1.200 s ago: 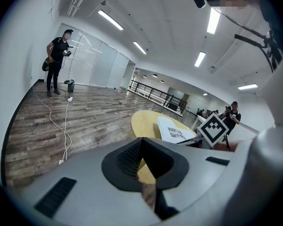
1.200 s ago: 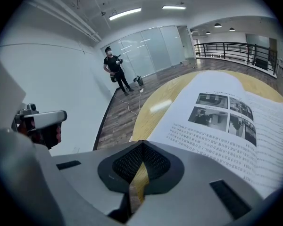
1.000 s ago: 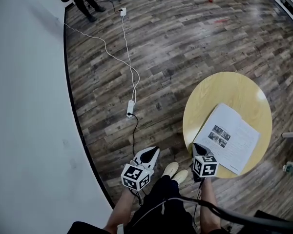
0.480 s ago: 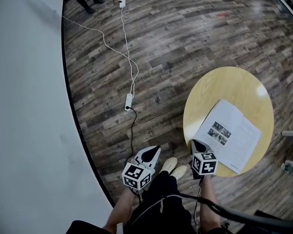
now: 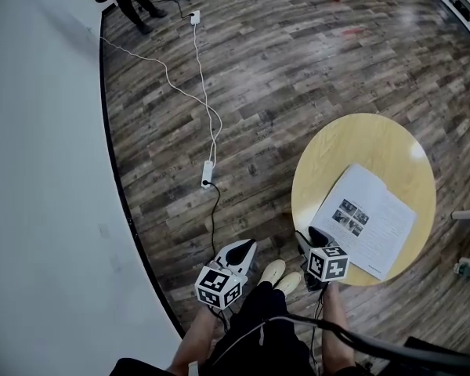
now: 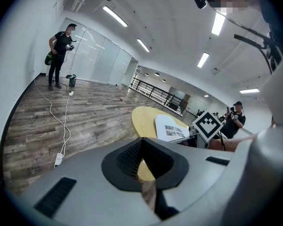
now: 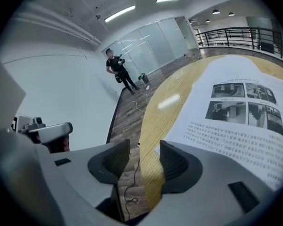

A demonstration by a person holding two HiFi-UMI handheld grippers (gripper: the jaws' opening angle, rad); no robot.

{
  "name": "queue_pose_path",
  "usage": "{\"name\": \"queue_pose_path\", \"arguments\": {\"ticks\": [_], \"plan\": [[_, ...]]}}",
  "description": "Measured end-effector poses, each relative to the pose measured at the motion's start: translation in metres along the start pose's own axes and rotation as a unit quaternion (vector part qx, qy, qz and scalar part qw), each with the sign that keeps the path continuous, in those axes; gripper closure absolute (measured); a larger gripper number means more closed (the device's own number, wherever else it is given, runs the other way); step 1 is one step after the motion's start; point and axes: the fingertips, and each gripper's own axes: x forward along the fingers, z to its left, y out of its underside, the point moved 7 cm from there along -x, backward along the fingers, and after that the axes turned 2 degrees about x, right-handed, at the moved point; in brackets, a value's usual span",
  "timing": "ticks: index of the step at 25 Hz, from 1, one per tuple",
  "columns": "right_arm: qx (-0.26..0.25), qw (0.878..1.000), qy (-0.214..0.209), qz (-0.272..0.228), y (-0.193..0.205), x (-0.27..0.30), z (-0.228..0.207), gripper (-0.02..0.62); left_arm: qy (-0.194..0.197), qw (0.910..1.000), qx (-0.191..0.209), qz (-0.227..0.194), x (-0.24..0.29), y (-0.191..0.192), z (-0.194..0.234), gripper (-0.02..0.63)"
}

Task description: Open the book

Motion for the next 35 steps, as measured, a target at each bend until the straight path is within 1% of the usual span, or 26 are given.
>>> {"name": "queue_pose_path", "arguments": {"ticks": [7,13,21,28,33,34,35], "plan": [[0.000,1.000,-0.002,-0.001,0.000,-0.004,-0.001,0.414,0.005,0.9999,0.009,-0.004,-0.005,-0.003,-0.007,0.607],[0.008,1.000,-0.004,-0.021,-0.003,-0.017,0.000,0.414,0.008,0.9998,0.016,-0.008,-0.009,-0.006,-0.013,0.607],[0.009,0.998,0.005,-0.060,-0.013,-0.052,0.001,0.414,0.028,0.9989,0.033,-0.016,-0.008,-0.017,-0.034,0.607],[0.009,0.993,0.033,-0.113,-0.024,-0.106,-0.002,0.414,0.062,0.9956,0.063,-0.030,0.001,-0.043,-0.066,0.607],[-0.002,0.980,0.078,-0.183,-0.031,-0.165,-0.008,0.419,0.092,0.9911,0.086,-0.042,0.011,-0.062,-0.095,0.607],[-0.001,0.975,0.095,-0.199,-0.030,-0.179,-0.011,0.466,0.099,0.9899,0.091,-0.043,0.012,-0.064,-0.102,0.607],[0.001,0.970,0.113,-0.215,-0.028,-0.192,-0.013,0.566,0.107,0.9885,0.097,-0.045,0.013,-0.065,-0.108,0.607]]}}
